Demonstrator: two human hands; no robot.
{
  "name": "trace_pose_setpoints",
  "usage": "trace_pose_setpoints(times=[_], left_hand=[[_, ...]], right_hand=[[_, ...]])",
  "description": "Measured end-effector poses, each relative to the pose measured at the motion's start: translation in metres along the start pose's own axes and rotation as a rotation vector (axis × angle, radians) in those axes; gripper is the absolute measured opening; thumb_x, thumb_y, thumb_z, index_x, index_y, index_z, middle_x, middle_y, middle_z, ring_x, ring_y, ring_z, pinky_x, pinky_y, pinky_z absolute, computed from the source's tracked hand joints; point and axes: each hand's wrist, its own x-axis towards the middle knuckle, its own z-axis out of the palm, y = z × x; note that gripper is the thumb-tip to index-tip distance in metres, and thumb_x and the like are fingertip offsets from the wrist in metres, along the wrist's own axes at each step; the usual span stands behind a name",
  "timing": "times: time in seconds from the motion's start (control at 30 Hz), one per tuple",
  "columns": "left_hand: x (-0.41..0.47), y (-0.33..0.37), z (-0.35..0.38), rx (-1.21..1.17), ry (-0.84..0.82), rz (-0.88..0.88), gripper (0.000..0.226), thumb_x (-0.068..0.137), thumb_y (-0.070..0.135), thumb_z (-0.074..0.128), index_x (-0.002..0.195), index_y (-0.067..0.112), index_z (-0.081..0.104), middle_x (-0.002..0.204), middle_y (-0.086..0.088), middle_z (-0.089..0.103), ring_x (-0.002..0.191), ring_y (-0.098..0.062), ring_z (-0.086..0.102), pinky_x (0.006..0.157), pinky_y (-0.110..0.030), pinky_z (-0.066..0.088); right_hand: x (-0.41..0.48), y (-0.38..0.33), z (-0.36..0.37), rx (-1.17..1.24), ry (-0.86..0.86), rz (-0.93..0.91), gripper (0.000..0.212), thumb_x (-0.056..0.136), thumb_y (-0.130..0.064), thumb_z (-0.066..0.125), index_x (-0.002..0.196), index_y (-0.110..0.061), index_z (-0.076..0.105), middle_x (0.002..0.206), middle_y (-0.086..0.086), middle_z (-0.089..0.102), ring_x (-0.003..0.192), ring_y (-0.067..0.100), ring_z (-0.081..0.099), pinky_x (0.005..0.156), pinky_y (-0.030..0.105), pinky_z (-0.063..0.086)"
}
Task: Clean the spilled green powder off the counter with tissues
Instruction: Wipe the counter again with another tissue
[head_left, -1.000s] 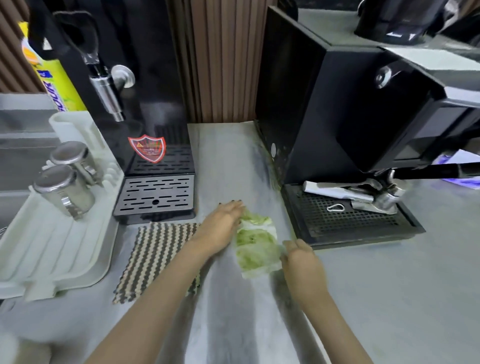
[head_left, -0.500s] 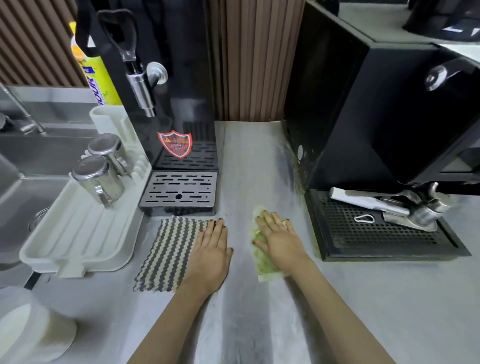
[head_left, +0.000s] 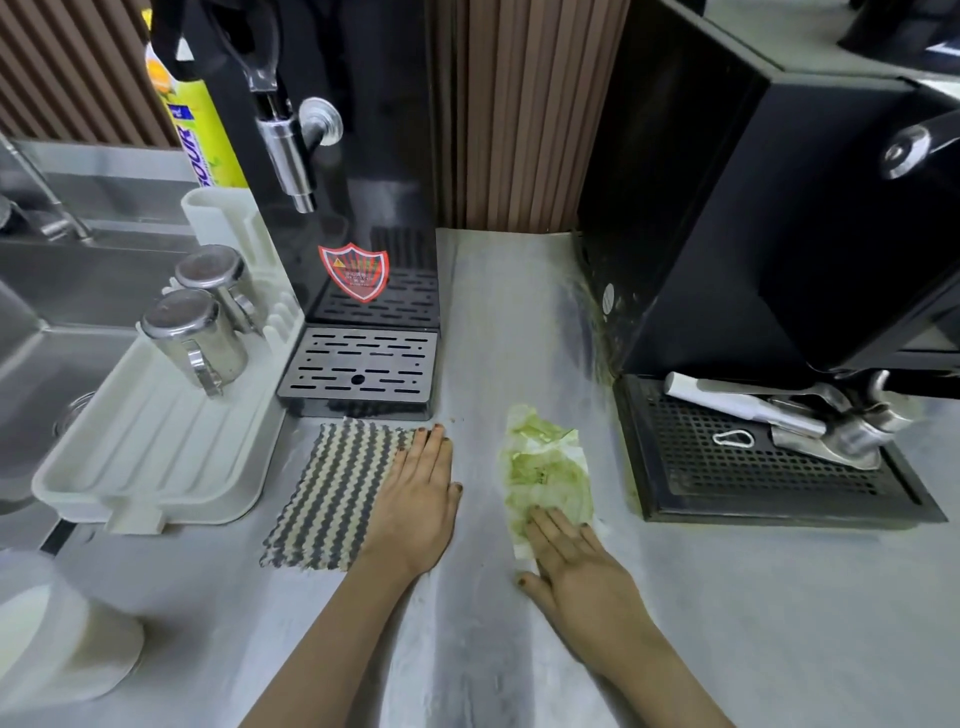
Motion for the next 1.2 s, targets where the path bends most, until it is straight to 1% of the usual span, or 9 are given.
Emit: trace_pose_setpoints(times=[0.1,0.23,0.47,0.6,0.73,0.9,1.0,1.13,1.2], left_hand=[[0.000,0.000,0.001,0.007,-0.004,-0.004,0.079,0.076,0.045,-0.017,0.145,0.010,-0.005,0.145,0.003,-0.023,0.132,-0.010,-0.026,0.107,-0.027,-0.018],[0.000,0.001,0.000,-0.001,-0.003,-0.002,0.079,0.076,0.046,-0.016,0.145,0.010,-0.003,0.147,0.002,-0.020,0.132,-0.011,-0.026,0.107,-0.027,-0.017],[-0.001,0.000,0.001,-0.012,0.003,-0.001,0.079,0.077,0.046,-0.014,0.146,0.010,-0.001,0.149,0.003,-0.017,0.132,-0.009,-0.023,0.109,-0.027,-0.015],[0.000,0.001,-0.001,-0.015,0.004,-0.008,0.080,0.076,0.047,-0.016,0.146,0.010,-0.002,0.151,0.002,-0.016,0.131,-0.008,-0.024,0.108,-0.026,-0.015],[0.003,0.002,-0.002,-0.028,-0.004,-0.013,0.083,0.074,0.048,-0.016,0.146,0.010,0.000,0.154,0.000,-0.012,0.131,-0.006,-0.022,0.108,-0.026,-0.013],[0.013,0.002,-0.006,-0.033,-0.022,-0.024,0.064,0.090,0.040,0.000,0.146,0.011,-0.001,0.155,-0.001,-0.010,0.140,-0.011,-0.014,0.110,-0.025,-0.010],[0.016,0.002,-0.004,-0.023,-0.003,-0.029,0.066,0.088,0.041,-0.002,0.146,0.011,-0.001,0.155,-0.001,-0.009,0.141,-0.011,-0.011,0.110,-0.025,-0.010],[0.017,0.000,0.002,-0.014,0.010,-0.025,0.074,0.081,0.045,-0.012,0.146,0.011,-0.001,0.155,-0.001,-0.010,0.135,-0.006,-0.018,0.110,-0.025,-0.010],[0.017,-0.001,0.002,-0.022,0.010,-0.019,0.077,0.079,0.045,-0.013,0.146,0.011,-0.001,0.155,-0.001,-0.010,0.134,-0.005,-0.019,0.111,-0.025,-0.010]], right_hand=[[0.004,-0.003,0.000,-0.042,0.084,0.070,0.073,0.093,-0.055,0.001,0.128,-0.018,0.053,0.136,-0.007,0.050,0.126,0.007,0.047,0.108,0.027,0.022],[0.045,-0.004,-0.002,0.082,0.186,0.057,0.094,0.073,-0.069,-0.019,0.147,-0.019,0.009,0.155,-0.007,0.003,0.144,0.009,-0.001,0.112,0.026,-0.010],[0.084,0.000,-0.014,0.094,0.189,0.116,0.060,0.097,-0.048,0.022,0.147,-0.018,0.012,0.156,-0.002,0.009,0.144,0.012,0.002,0.115,0.030,-0.003],[0.079,-0.004,-0.012,0.012,0.264,0.164,0.076,0.084,-0.056,-0.005,0.147,-0.017,0.014,0.156,0.001,0.011,0.144,0.016,0.003,0.115,0.032,-0.004],[0.067,-0.010,0.007,-0.003,0.240,0.241,0.095,0.078,-0.065,-0.022,0.144,-0.015,0.027,0.152,0.007,0.025,0.142,0.027,0.016,0.115,0.043,0.013],[0.100,0.004,-0.010,0.077,0.218,0.318,0.075,0.087,-0.062,0.002,0.147,-0.017,0.007,0.157,0.003,0.003,0.144,0.025,-0.001,0.116,0.039,-0.001],[0.120,-0.002,-0.020,0.138,0.185,0.243,0.060,0.096,-0.050,0.018,0.147,-0.019,0.012,0.157,0.004,0.003,0.144,0.023,-0.003,0.116,0.037,-0.004],[0.100,-0.023,-0.011,0.071,0.187,0.056,0.082,0.082,-0.059,-0.004,0.146,-0.012,0.015,0.156,0.003,0.010,0.144,0.021,0.005,0.117,0.032,-0.001],[0.086,-0.018,-0.008,0.028,0.202,0.091,0.091,0.075,-0.062,-0.009,0.146,-0.011,0.018,0.155,0.004,0.015,0.144,0.021,0.011,0.117,0.032,0.003]])
